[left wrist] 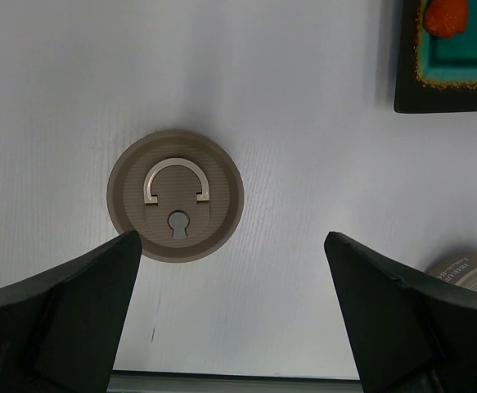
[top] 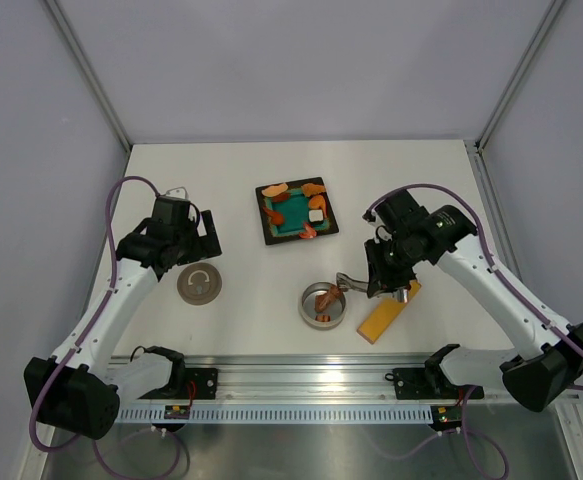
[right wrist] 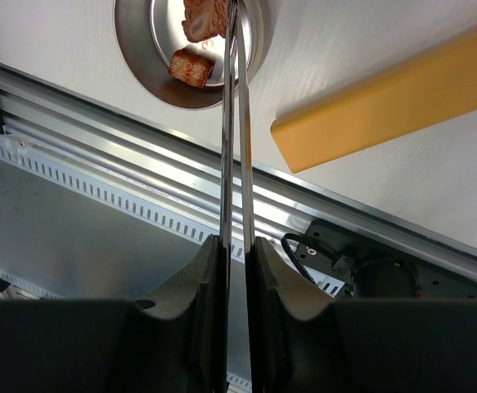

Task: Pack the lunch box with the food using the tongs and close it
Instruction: Place the fake food in the packing box, then place the clamp at the center of the board.

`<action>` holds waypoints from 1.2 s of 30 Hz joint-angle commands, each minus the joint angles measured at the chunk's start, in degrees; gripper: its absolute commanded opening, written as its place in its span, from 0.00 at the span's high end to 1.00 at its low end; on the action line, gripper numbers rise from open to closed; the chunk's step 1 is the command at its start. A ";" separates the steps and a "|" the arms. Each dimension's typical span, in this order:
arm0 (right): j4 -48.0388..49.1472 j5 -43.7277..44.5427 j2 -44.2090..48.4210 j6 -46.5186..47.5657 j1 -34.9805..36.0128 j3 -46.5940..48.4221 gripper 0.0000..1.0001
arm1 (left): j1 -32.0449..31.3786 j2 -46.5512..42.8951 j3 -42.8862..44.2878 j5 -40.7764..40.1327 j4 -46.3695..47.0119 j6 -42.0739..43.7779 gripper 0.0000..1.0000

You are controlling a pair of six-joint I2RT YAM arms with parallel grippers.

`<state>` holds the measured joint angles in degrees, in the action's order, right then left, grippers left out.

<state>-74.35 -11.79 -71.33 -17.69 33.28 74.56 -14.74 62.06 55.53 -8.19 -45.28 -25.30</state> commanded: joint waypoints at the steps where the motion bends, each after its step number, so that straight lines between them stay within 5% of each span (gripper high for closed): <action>1: 1.40 -2.80 -0.30 0.91 1.17 -0.82 0.91 | -0.20 0.25 1.43 -0.60 2.56 0.51 0.01; 11: 0.35 -1.58 0.40 1.52 2.23 0.31 0.94 | -0.20 0.08 1.51 -0.34 2.56 0.51 0.01; 19: 4.11 19.32 0.67 -2.51 2.06 8.22 1.00 | -0.20 -0.01 1.43 0.01 2.82 0.34 0.01; 28: 19.48 35.59 -9.43 -4.71 -5.05 8.50 0.99 | -0.20 -1.24 0.11 -0.17 2.65 0.78 0.01; 31: 35.69 43.24 -12.68 -3.85 -7.96 3.51 0.96 | -0.20 -1.33 -0.51 0.53 2.91 0.60 0.01; 36: 51.92 43.96 -21.46 -2.87 -14.36 -1.79 0.94 | -0.20 -2.03 0.02 0.54 1.77 0.69 0.01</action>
<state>-37.80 26.57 -88.07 -20.71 21.80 74.43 -14.74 61.93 55.22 -8.10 -44.88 -25.28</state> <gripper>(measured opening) 0.274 0.988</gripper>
